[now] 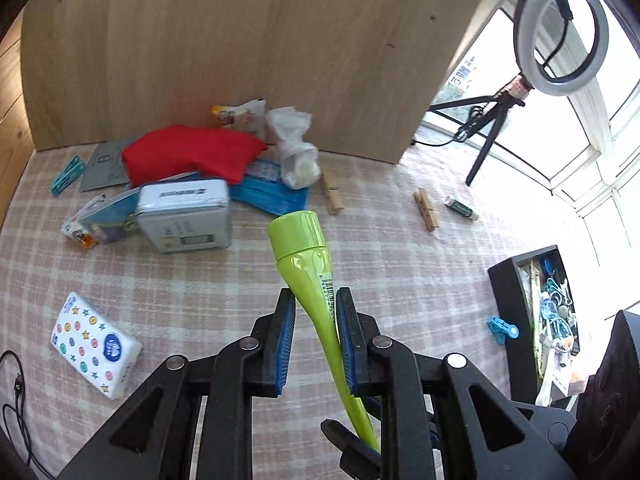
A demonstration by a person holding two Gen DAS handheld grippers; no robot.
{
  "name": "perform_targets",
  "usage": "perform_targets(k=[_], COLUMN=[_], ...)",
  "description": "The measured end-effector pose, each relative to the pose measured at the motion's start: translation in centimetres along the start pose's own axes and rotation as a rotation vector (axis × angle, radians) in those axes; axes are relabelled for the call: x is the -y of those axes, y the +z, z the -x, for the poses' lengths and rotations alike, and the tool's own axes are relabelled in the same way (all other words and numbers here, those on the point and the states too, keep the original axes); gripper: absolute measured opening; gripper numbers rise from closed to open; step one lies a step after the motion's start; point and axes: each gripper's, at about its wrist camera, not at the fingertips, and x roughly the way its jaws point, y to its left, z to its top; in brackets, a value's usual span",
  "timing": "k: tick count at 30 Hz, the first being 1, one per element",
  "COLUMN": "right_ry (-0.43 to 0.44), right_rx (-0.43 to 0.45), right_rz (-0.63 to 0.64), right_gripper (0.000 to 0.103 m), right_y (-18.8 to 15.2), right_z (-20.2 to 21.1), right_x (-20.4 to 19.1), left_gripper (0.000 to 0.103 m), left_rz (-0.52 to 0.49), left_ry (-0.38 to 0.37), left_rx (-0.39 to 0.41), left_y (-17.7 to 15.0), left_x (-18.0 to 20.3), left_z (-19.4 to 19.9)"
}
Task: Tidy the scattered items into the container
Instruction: 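Carry the yellow-green tube over the tray and open the right tool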
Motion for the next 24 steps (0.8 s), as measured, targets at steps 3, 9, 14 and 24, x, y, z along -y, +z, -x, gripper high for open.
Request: perform_targets(k=[3,9,14,24], right_ry=[-0.036,-0.110,-0.165,-0.269], right_rx=[0.018,0.067,0.101,0.138], right_rz=[-0.043,-0.138,-0.226,-0.368], right_gripper=[0.022,0.022,0.022,0.022], right_y=[-0.6,-2.7,-4.7,-9.3], right_z=[2.1,6.1,9.3,13.1], right_x=[2.9,6.5,11.2,15.1], left_gripper=[0.020,0.020,0.020,0.020], left_rz=[-0.054,-0.178,-0.285,-0.443], left_ry=[-0.034,-0.100,-0.144,-0.217], left_rx=[-0.003,-0.015,-0.032,-0.081], left_y=[0.1,0.0,-0.6,-3.1], left_x=[3.5,11.1,17.5,28.1], left_z=[0.1,-0.2,-1.2,-3.2])
